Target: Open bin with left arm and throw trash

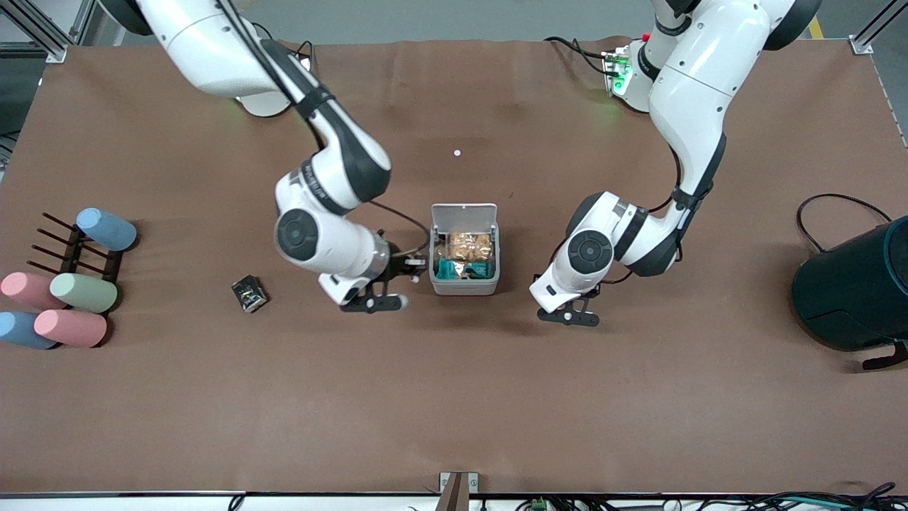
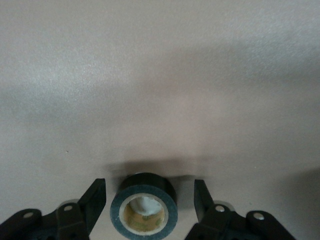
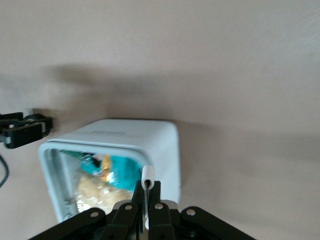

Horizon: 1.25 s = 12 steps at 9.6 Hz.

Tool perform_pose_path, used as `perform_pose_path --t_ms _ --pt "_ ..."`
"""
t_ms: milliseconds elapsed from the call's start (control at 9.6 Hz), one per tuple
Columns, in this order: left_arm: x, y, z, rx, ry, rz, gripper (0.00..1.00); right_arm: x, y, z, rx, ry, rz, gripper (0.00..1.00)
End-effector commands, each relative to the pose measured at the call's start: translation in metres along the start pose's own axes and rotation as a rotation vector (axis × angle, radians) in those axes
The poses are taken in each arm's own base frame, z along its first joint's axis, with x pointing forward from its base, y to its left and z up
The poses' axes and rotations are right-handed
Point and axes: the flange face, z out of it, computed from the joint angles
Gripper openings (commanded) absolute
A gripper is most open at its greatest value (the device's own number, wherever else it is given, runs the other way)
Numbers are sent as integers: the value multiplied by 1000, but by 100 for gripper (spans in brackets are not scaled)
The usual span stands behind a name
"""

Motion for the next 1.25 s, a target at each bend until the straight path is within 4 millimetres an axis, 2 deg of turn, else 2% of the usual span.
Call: perform_pose_path --t_ms 0,104,208,312,417,521,625,729,833,938,1042,1146 --pt "-13 -2 -5 17 -14 -4 77 -10 -27 23 33 28 54 1" --pt "-13 -3 -6 17 -12 -1 68 -14 -33 34 35 32 54 2" --pt "-16 0 -7 10 -19 0 56 -14 -33 34 34 32 51 34" --pt "-18 -3 -7 0 -59 -4 40 -11 -29 30 35 36 51 56" --pt "-19 -3 -10 5 -81 8 24 -5 -26 18 41 45 53 64" --pt "-20 -3 -15 11 -89 27 9 0 -20 10 42 46 61 67" --pt "-16 -4 -29 10 -73 21 0 5 -12 0 32 27 68 69" --pt "-14 -2 -50 16 -65 23 0 14 3 -26 22 29 54 69" --pt "-8 9 -82 21 -80 32 0 20 32 -52 -14 -20 -22 69" --pt "-2 24 -125 5 -89 40 0 34 75 -81 -76 -49 -51 72" --pt "4 37 -161 -56 -84 20 0 39 101 -93 -192 -44 -75 80" --pt "5 52 -177 -117 -81 9 0 42 116 -93 -324 -30 -130 89"
